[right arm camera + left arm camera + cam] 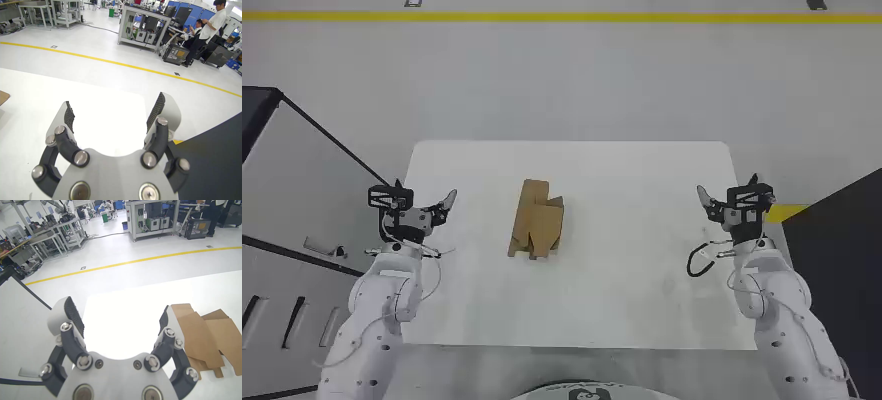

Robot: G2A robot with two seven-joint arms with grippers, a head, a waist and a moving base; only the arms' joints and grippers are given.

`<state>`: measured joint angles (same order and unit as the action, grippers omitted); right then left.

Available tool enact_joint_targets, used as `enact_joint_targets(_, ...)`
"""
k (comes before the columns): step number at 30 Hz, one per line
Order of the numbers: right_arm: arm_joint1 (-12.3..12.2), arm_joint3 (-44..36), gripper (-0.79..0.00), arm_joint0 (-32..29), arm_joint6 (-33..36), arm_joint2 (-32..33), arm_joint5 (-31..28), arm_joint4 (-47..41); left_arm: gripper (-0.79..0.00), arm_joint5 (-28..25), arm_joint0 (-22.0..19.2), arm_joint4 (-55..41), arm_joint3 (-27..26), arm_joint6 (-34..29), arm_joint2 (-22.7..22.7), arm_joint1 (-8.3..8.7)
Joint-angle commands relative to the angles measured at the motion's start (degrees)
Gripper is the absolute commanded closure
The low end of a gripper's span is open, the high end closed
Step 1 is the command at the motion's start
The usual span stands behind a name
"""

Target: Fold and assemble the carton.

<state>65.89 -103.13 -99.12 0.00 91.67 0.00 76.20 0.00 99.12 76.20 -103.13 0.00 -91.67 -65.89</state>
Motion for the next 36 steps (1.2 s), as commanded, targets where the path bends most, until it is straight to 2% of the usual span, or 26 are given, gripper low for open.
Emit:
enact_joint_targets(1, 0.0, 0.0, -0.785, 0.0, 0.0, 0.0, 0.0, 0.0, -0.785, -0.3, -0.1, 0.0, -0.2, 0.5, 0.1, -0.03)
enact_joint_targets(8, 0.0, 0.0, -0.785, 0.0, 0.0, 0.0, 0.0, 0.0, -0.785, 0.9, 0.2, 8.1, 0.0, 4.7, 4.3, -0.36)
enact_joint_targets(17, 0.0, 0.0, -0.785, 0.0, 0.0, 0.0, 0.0, 0.0, -0.785, 0.5, 0.2, 9.2, -0.2, 5.2, 4.5, -0.33)
enact_joint_targets(22, 0.0, 0.0, -0.785, 0.0, 0.0, 0.0, 0.0, 0.0, -0.785, -4.1, 1.6, 21.9, -2.7, 7.4, 6.5, 0.26)
enact_joint_targets(24, 0.0, 0.0, -0.785, 0.0, 0.0, 0.0, 0.0, 0.0, -0.785, -6.2, 2.1, 29.6, -3.9, 6.2, 7.8, 0.61)
enact_joint_targets(27, 0.0, 0.0, -0.785, 0.0, 0.0, 0.0, 0.0, 0.0, -0.785, -6.7, 2.8, 39.0, -5.1, 3.9, 9.7, 0.85)
enact_joint_targets(35, 0.0, 0.0, -0.785, 0.0, 0.0, 0.0, 0.0, 0.0, -0.785, -6.5, 2.7, 39.8, -5.3, 3.5, 9.8, 0.85)
enact_joint_targets(36, 0.0, 0.0, -0.785, 0.0, 0.0, 0.0, 0.0, 0.0, -0.785, -6.5, 2.7, 42.5, -5.5, 3.5, 10.1, 0.95)
